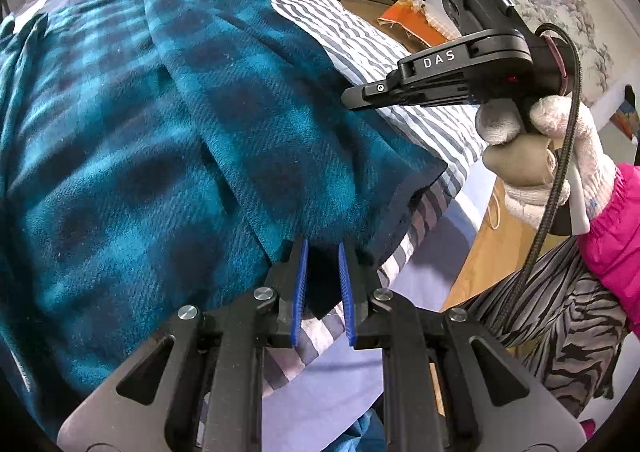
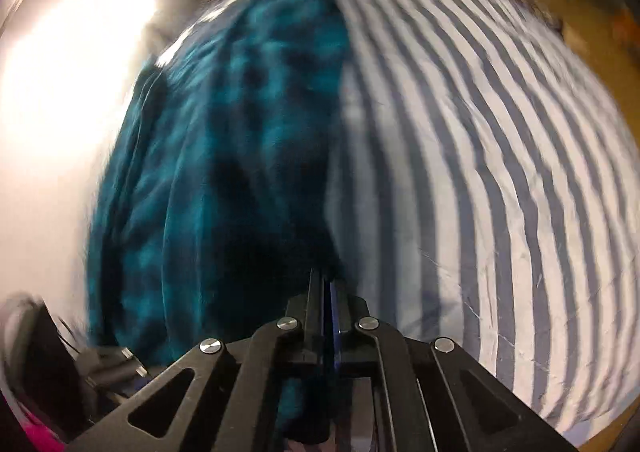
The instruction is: Fold large clothes
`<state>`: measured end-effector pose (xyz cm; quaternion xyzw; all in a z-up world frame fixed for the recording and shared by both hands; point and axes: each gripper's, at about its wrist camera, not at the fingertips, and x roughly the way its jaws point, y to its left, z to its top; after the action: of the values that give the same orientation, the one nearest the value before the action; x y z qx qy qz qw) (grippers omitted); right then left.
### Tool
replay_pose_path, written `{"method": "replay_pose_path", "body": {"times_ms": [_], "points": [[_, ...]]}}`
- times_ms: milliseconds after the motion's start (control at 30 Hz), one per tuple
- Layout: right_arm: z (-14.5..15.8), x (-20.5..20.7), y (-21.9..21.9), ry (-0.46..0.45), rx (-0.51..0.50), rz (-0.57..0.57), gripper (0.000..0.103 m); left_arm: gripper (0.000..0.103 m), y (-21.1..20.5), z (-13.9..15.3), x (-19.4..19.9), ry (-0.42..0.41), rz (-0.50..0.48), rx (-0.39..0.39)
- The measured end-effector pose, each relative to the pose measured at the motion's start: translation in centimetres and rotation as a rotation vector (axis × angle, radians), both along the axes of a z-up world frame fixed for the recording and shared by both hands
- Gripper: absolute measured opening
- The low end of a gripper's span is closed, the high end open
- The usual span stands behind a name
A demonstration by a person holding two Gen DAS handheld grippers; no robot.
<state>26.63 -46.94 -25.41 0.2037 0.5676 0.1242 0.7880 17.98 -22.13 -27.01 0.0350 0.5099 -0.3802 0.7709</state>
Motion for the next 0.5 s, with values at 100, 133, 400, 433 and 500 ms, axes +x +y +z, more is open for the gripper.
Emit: {"method": "replay_pose_path", "body": {"times_ms": [100, 133, 400, 433, 500], "points": [[1.9, -1.3, 0.6, -0.063, -0.008, 0.072, 0.007, 0.014, 0.4, 1.1, -0.1, 0.007, 0.001, -0.022], [2.8, -1.8, 0.3, -0.087, -0.016, 0.061, 0.024, 0.014, 0.7, 1.7, -0.2, 0.008, 0.006, -0.038], [8.3, -6.6, -6.8, -0.280, 0.055, -0.070, 0.037, 0.014, -1.5, 6.7, -1.3, -0.099, 0.019, -0.139], [8.6, -6.9, -7.0, -0.296, 0.053, -0.081, 0.038, 0.014, -2.3, 6.6, -1.1, -0.087, 0.020, -0.146], [9.7, -7.7, -8.7, -0.346, 0.052, -0.109, 0.042, 0.014, -4.0, 6.1, -1.0, -0.066, 0.020, -0.139]]}}
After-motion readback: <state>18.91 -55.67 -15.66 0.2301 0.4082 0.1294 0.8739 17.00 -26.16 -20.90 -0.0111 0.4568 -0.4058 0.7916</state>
